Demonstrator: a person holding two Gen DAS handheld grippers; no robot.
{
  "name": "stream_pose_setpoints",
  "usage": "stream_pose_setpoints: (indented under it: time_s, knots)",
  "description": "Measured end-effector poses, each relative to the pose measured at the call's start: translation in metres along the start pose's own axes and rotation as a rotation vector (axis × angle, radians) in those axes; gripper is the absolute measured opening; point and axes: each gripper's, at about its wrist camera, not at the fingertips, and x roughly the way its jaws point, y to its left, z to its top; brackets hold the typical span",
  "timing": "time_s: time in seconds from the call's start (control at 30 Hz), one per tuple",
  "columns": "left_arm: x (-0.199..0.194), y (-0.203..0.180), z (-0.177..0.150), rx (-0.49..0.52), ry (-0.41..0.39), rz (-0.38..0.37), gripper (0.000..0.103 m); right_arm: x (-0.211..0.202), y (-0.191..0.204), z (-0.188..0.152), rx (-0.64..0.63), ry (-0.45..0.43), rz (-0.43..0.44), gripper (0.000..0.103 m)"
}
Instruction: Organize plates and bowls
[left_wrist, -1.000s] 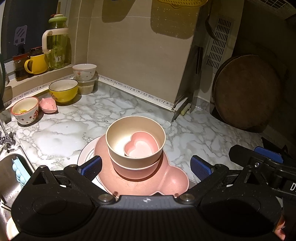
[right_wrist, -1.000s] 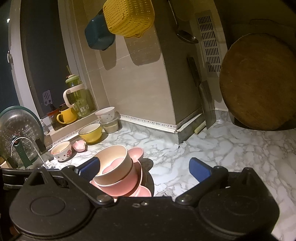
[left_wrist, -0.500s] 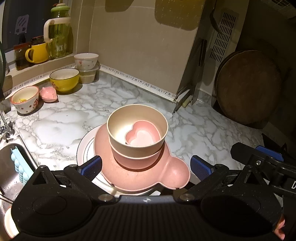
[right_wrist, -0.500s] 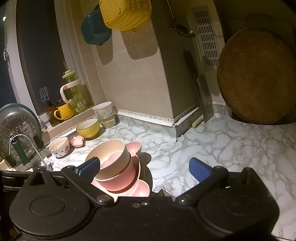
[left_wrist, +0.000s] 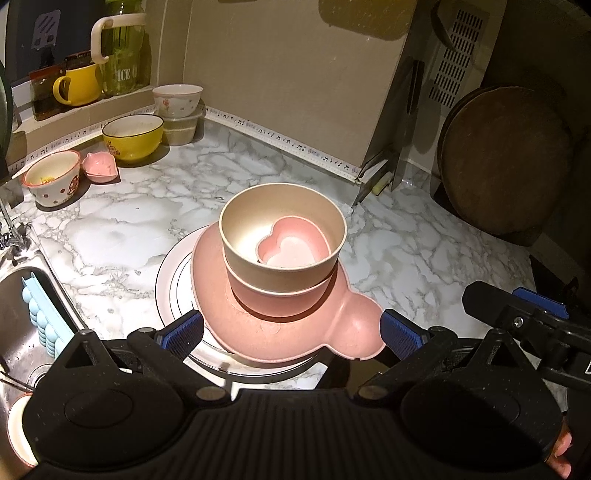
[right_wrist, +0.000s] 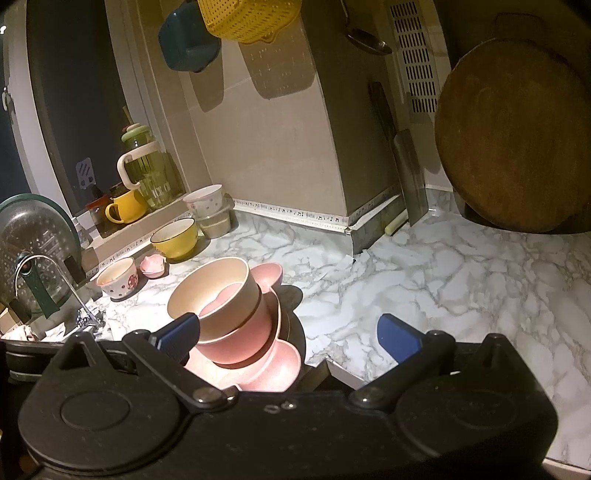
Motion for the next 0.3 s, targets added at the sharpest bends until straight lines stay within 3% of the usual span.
stream_pose_setpoints:
  time_s: [0.3]
  knots:
    - [0.0035,-0.0030,0.0026,0.000,0.003,0.000,0.102,0.0040,-0.0031,0.0025,-0.002,0.005,0.000,0.103]
